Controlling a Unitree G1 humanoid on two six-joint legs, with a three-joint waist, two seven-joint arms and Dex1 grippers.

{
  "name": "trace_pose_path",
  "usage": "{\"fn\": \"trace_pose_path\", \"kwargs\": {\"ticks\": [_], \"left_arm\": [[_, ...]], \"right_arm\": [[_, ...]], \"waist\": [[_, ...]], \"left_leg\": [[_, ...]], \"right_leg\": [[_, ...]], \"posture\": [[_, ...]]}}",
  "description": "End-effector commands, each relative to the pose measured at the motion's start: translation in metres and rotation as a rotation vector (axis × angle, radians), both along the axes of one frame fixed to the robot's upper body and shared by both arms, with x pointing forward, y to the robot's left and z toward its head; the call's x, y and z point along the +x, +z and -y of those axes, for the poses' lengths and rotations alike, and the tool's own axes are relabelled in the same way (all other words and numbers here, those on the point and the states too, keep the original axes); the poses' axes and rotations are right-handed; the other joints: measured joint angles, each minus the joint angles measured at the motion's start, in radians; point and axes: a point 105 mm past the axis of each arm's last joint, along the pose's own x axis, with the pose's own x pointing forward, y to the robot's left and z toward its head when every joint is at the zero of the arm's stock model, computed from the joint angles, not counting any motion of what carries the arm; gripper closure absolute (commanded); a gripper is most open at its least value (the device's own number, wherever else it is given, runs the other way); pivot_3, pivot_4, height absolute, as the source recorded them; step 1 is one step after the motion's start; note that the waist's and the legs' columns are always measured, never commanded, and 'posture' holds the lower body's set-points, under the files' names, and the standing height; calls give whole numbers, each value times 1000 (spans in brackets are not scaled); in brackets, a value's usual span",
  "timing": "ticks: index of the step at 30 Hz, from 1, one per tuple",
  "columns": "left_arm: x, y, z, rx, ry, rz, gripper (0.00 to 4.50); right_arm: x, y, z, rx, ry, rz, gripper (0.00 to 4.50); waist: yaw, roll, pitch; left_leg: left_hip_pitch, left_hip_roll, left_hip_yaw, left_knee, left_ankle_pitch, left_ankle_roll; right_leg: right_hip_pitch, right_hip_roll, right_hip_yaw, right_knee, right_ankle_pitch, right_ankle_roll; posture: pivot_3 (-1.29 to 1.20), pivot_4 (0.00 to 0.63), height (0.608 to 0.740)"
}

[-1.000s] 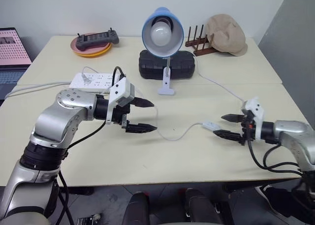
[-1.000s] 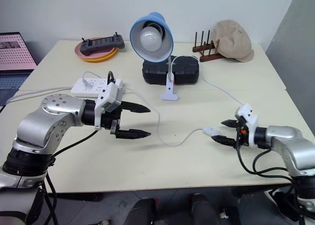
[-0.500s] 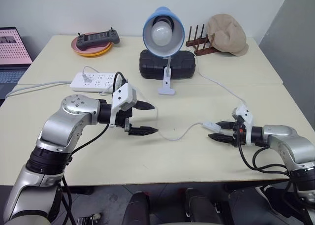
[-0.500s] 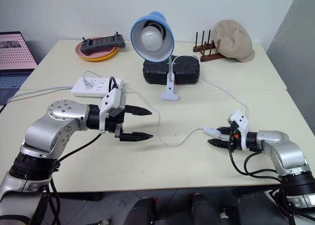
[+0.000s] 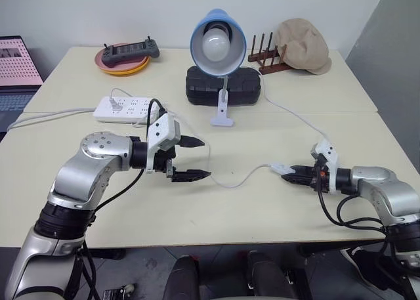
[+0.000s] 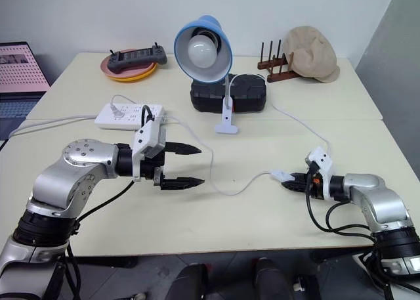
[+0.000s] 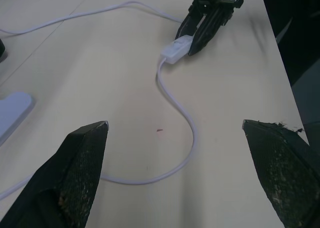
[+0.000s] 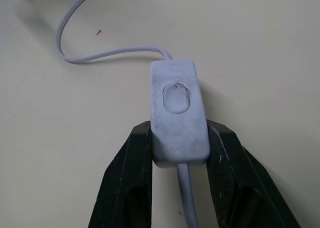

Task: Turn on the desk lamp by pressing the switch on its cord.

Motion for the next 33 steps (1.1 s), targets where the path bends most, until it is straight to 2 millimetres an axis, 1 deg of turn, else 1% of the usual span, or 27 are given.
{"fn": "trace_pose_path", "kwargs": {"ticks": [1, 2, 4, 6, 8, 11, 13, 15, 18, 22, 25, 29, 33], "left_arm": [[-4, 26, 13, -306, 71, -202, 0], [-7, 26, 17, -366, 80, -280, 0], [-9, 18, 27, -470, 128, -410, 0], [-14, 15, 37, -574, 150, -505, 0], [-16, 17, 45, -686, 168, -571, 0], [-11, 11, 56, -861, 213, -688, 0], [-6, 3, 59, -868, 270, -709, 0], [-2, 1, 63, -860, 296, -706, 0], [0, 6, 69, -882, 281, -708, 0], [8, 9, 72, -889, 294, -698, 0], [9, 14, 75, -900, 274, -698, 0], [9, 12, 79, -883, 259, -705, 0], [7, 14, 82, -877, 224, -715, 0]], "right_arm": [[19, 51, -23, 49, -11, 234, 3411], [23, 58, -30, 60, -26, 279, 3411], [31, 70, -43, 64, -62, 382, 3411], [31, 76, -53, 72, -67, 438, 3411], [29, 81, -60, 64, -66, 488, 3411], [26, 82, -67, -5, -31, 591, 3411], [26, 85, -68, 23, -41, 595, 3411], [25, 88, -71, 39, -27, 603, 3411], [19, 91, -77, 54, 17, 611, 3411], [8, 94, -86, 91, 78, 600, 3411], [-1, 96, -90, 115, 112, 592, 3411], [-12, 99, -96, 153, 156, 577, 3411], [-17, 99, -102, 149, 183, 577, 3411]], "waist": [[-2, 0, 0], [-3, 0, 0], [-9, 0, 0], [-9, 0, 0], [-3, 0, 0], [8, 0, 0], [10, 0, 0], [9, 0, 0], [8, 0, 0], [9, 0, 0], [9, 0, 0], [9, 0, 0], [9, 0, 0]], "left_leg": [[0, 0, 0, 0, 0, 0], [0, 0, 0, 1, 0, 0], [1, 0, -1, 1, 0, 0], [1, 0, -2, 2, 0, 0], [0, 0, -2, 2, 0, 0], [0, -1, -3, 2, 0, 0], [1, -1, -3, 3, 0, 0], [1, -1, -3, 3, 0, 0], [2, -1, -3, 5, 0, 0], [2, -1, -3, 5, 0, 0], [1, -1, -3, 5, 0, 0], [1, -1, -3, 5, 0, 0], [1, -1, -3, 5, 0, 0]], "right_leg": [[0, 0, 0, 0, 0, 0], [0, 0, 0, 1, 0, 0], [1, 0, 0, 2, 0, 1], [1, 0, -1, 2, 0, 1], [1, 0, -1, 3, 1, 0], [1, -1, -1, 2, 3, -4], [3, -1, -1, 2, 3, -4], [3, -1, -1, 2, 3, -3], [3, 0, 0, 3, 3, -3], [4, 0, -1, 3, 3, -3], [4, 0, -1, 1, 3, -3], [4, 0, -1, 0, 4, -4], [4, 0, -1, 1, 3, -3]], "posture": [[0, 150, 740], [0, 150, 740], [0, 150, 740], [0, 150, 740], [0, 150, 740], [0, 150, 740], [0, 150, 740], [0, 150, 740], [0, 150, 740], [0, 150, 740], [0, 150, 740], [0, 150, 740], [0, 150, 740]]}}
